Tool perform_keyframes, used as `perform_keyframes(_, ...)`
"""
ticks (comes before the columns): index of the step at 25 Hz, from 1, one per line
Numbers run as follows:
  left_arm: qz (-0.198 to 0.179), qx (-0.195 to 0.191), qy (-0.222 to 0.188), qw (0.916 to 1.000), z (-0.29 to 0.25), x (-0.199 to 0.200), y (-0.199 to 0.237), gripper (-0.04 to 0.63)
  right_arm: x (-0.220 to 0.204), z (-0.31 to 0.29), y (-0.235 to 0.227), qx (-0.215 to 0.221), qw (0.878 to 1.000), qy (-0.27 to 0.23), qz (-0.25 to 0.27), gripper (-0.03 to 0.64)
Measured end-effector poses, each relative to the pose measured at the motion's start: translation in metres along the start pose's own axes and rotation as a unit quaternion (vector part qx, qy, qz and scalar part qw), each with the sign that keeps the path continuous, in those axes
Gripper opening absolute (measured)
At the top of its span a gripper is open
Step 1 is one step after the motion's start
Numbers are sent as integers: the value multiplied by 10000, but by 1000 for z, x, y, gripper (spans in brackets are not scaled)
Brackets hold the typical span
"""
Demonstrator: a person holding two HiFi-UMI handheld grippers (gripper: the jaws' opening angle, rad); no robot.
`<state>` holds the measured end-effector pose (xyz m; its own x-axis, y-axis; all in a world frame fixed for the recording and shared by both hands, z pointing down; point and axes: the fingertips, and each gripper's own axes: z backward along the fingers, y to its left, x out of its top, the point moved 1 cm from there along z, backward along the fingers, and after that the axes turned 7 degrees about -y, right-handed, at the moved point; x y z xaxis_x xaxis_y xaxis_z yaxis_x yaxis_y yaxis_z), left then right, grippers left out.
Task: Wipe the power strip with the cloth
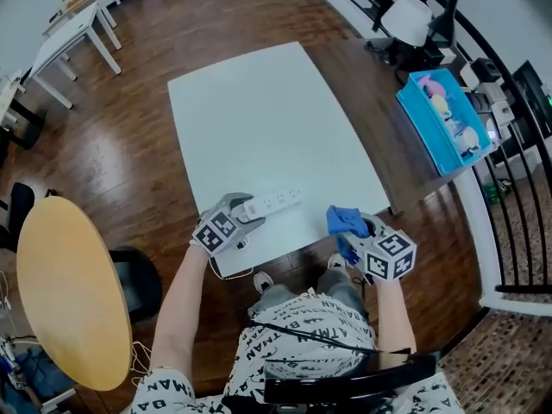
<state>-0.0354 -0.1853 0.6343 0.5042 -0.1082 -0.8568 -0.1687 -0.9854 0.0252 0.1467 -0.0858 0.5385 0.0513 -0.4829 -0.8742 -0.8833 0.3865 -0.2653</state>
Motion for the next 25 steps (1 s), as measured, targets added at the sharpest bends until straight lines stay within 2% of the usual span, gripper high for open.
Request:
perform_keyframes(10,20,-253,226,9994,-19,-10,7,278,-10,3,-12,-256,9992,290,31,143)
perform_keyframes(20,120,-271,606,9977,-32,-46,8,279,-11,-18,-7,-233,9975,563,370,143)
perform_keyframes(25,-6,-219,778,9967,-38,-56,7,279,-9,-23,-3,-102,9975,603,357,143)
